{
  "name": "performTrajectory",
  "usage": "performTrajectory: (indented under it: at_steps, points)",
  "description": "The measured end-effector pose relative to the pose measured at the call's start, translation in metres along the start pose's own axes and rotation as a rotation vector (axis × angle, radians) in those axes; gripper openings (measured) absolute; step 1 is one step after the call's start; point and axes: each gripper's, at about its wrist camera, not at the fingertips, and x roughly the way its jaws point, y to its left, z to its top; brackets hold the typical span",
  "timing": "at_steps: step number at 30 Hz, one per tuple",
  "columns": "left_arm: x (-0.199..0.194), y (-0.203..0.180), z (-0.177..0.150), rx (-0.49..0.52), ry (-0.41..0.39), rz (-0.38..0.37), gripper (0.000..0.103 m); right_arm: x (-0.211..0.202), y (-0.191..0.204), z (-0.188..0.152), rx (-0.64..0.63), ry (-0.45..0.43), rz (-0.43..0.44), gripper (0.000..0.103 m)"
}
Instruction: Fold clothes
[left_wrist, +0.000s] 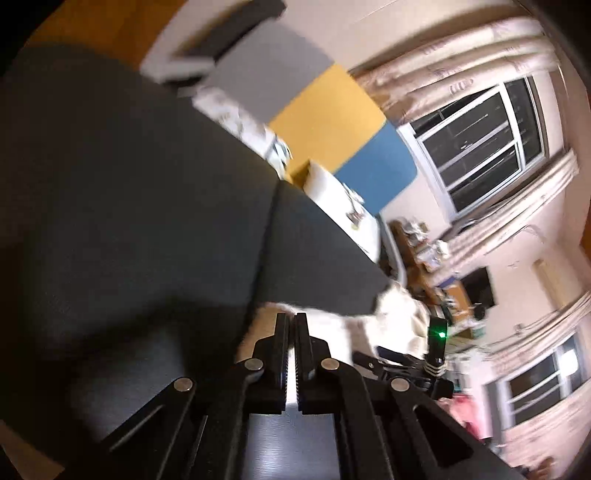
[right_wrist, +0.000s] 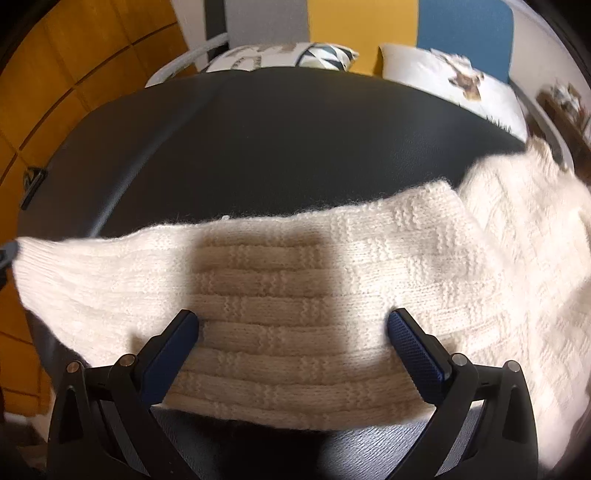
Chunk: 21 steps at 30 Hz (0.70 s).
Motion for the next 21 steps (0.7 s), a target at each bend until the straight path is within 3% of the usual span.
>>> performTrajectory:
  at_steps: [3, 5, 9, 10, 12, 15, 19, 21]
  points:
    - [0.025, 0.007, -0.015, 0.073, 0.078, 0.174, 0.001, 0.002, 0.031, 0.007, -0.039, -0.006, -0.038, 0.103]
    - [0.041, 0.029, -0.029, -0.003, 0.161, 0.193, 0.002, -0.003, 0.042, 0.007, -0.055, -0.006, -0.042, 0.103]
    - [0.031, 0.049, -0.034, -0.116, 0.144, 0.136, 0.003, -0.027, 0.034, -0.003, -0.056, 0.008, 0.009, 0.103]
    - [0.029, 0.053, -0.033, -0.138, 0.143, 0.13, 0.003, -0.034, 0.027, -0.005, -0.052, 0.013, 0.058, 0.103]
    - [0.024, 0.055, -0.032, -0.104, 0.147, 0.176, 0.003, -0.051, 0.006, -0.006, -0.029, 0.006, 0.166, 0.103]
    - [0.022, 0.051, -0.032, -0.071, 0.167, 0.23, 0.003, -0.09, -0.043, -0.004, 0.036, -0.093, 0.189, 0.103]
    - [0.028, 0.049, -0.03, -0.081, 0.174, 0.251, 0.003, -0.106, -0.121, 0.031, 0.107, -0.16, 0.013, 0.103]
    - [0.032, 0.042, -0.033, -0.063, 0.175, 0.28, 0.003, -0.093, -0.133, 0.045, 0.104, -0.136, -0.085, 0.103]
